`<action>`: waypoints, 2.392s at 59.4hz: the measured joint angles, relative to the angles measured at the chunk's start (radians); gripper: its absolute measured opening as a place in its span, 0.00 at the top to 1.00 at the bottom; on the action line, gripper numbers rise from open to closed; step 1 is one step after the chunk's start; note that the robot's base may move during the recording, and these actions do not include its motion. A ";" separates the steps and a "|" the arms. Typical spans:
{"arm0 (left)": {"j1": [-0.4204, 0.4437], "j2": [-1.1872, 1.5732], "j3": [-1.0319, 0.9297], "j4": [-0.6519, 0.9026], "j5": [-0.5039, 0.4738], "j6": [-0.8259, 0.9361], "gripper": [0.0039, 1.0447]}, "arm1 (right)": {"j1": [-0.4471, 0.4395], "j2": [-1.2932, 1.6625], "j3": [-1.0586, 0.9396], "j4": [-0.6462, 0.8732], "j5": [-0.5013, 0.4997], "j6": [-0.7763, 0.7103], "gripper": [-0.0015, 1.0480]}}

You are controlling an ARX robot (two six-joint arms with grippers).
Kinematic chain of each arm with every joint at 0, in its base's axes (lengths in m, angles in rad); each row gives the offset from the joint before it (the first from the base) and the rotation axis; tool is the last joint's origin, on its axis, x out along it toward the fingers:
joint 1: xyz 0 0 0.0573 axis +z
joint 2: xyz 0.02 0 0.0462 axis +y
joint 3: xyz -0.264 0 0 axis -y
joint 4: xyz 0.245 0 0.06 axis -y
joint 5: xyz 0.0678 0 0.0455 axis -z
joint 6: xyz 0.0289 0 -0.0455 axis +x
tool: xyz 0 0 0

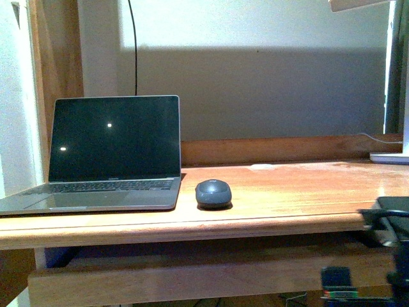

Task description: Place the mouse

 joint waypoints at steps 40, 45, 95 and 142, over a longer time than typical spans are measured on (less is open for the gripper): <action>0.000 0.000 0.000 0.000 0.000 0.000 0.07 | -0.188 -1.262 -0.474 -0.673 -0.596 0.392 0.07; 0.000 0.000 0.000 0.000 0.000 0.000 0.07 | -0.035 -1.369 -0.486 -0.712 -0.478 0.430 0.07; 0.000 0.000 0.000 0.000 0.000 0.000 0.07 | 0.112 -1.505 -0.605 -0.637 0.225 -0.072 0.60; 0.000 0.000 0.000 0.000 0.000 0.000 0.07 | -0.345 -1.630 -0.605 -0.759 -0.211 -0.103 0.97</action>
